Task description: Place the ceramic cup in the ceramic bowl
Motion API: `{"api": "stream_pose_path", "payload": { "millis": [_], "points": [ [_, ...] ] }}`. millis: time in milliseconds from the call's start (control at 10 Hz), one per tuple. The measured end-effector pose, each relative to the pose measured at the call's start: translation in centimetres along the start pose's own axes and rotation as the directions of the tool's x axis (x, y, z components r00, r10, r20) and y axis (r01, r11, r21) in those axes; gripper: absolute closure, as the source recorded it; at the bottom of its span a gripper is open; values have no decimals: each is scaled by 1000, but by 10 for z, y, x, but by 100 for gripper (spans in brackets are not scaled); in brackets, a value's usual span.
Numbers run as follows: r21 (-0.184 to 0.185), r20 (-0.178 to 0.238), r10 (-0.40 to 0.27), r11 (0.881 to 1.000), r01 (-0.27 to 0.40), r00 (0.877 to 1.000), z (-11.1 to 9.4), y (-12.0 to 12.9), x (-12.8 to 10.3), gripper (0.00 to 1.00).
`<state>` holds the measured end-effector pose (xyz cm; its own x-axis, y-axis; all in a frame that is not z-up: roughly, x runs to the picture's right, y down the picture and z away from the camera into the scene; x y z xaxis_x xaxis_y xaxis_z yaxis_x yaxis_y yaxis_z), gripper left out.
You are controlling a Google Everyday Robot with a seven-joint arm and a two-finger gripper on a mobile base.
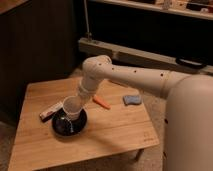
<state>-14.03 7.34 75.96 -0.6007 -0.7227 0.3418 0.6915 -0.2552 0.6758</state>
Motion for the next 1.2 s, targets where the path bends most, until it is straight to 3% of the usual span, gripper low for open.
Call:
{"api": "stream_pose_path", "payload": {
  "millis": [100,300,700,900,1000,1200],
  "points": [
    [-6,14,-11,1000,12,1000,8,-4,4,100],
    [-17,39,-22,1000,23,999,17,-7,8,88],
    [-43,115,-31,998,36,993,44,-6,12,44],
    [-41,128,-28,999,34,991,48,-6,14,26],
    [-40,135,-26,999,31,991,49,-5,15,20],
    [-35,144,-18,999,24,989,49,-4,17,20]
  ]
}}
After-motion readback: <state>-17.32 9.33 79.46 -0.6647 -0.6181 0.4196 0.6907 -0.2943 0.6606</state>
